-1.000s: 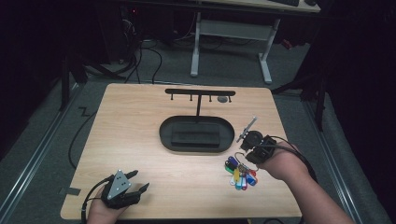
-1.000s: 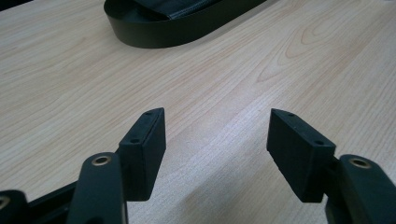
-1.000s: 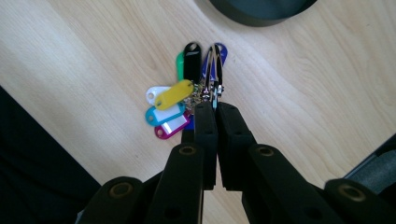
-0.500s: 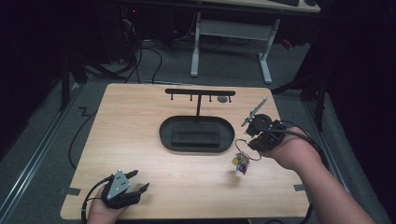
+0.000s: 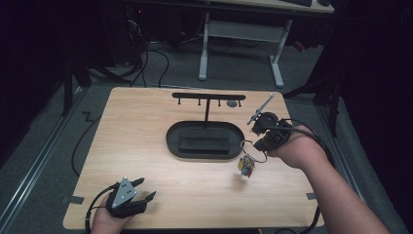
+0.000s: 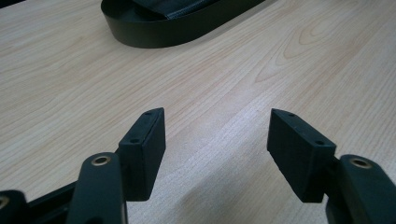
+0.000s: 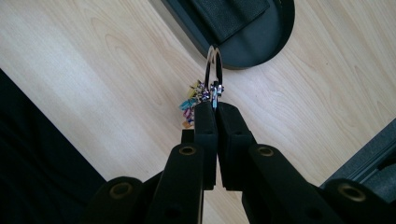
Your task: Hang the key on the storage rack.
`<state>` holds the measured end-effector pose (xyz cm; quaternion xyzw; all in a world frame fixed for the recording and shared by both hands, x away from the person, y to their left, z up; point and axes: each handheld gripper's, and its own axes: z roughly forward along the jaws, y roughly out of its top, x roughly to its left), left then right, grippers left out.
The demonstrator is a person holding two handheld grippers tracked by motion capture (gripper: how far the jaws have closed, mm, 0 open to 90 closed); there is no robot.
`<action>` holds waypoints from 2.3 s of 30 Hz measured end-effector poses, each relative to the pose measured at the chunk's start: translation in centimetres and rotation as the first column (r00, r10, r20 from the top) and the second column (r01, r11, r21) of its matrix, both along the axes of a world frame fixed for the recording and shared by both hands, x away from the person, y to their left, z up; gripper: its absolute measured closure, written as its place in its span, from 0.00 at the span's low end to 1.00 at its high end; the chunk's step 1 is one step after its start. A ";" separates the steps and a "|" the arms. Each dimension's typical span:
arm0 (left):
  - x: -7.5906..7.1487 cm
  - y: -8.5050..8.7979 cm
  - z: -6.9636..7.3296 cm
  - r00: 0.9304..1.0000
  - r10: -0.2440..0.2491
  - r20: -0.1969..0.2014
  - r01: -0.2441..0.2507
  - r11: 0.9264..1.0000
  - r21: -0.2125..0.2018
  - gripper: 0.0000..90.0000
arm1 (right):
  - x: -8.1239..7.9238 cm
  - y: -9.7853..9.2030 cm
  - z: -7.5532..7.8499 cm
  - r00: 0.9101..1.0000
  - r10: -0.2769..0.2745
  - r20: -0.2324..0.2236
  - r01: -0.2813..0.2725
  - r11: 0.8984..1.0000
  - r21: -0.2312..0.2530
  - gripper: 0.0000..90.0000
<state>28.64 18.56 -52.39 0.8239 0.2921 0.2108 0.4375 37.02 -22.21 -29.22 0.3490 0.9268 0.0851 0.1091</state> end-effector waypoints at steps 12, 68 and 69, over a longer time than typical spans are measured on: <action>-0.2 0.2 -0.1 1.000 0.002 -0.005 -0.002 1.000 -0.003 0.42 | 2.3 0.3 0.5 1.000 -0.016 0.008 0.016 1.000 0.014 0.98; 0.1 0.9 -0.5 1.000 0.002 -0.025 -0.002 1.000 0.015 0.42 | 14.9 0.0 -2.0 0.984 -0.171 0.057 0.167 0.983 0.070 0.98; 0.1 0.9 -0.5 1.000 0.004 -0.023 -0.004 1.000 0.012 0.42 | 15.0 0.0 -2.0 0.983 -0.168 0.067 0.164 0.984 0.067 0.98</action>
